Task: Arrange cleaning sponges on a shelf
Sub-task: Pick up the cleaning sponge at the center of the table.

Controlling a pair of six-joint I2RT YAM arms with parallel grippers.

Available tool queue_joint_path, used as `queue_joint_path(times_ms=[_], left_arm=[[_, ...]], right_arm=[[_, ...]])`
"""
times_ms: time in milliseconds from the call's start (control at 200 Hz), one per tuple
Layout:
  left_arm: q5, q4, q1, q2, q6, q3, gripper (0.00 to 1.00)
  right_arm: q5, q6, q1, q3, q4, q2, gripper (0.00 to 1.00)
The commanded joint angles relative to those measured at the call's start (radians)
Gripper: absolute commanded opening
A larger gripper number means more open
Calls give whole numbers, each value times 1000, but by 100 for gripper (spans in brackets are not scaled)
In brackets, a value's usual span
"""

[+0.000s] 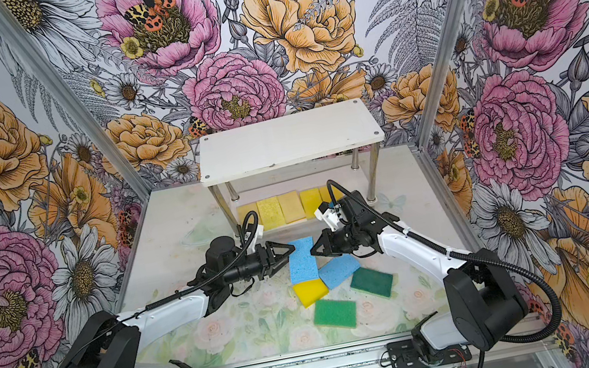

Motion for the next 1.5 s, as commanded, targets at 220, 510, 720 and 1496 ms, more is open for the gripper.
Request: queue_joint_path(times_ms=[220,510,720,1496], left_arm=[[19,-55,53,-4,60,26,85],[96,263,38,126,-99,43,66],[105,345,41,161,-134,22,53],[91,267,26,134,-96,36,8]], right_arm=[[69,4,28,52,9,-7,0],[8,-33,66,90,7,40,0],[22,-31,65,89,6,53,0],[94,58,28,67,5,-6,15]])
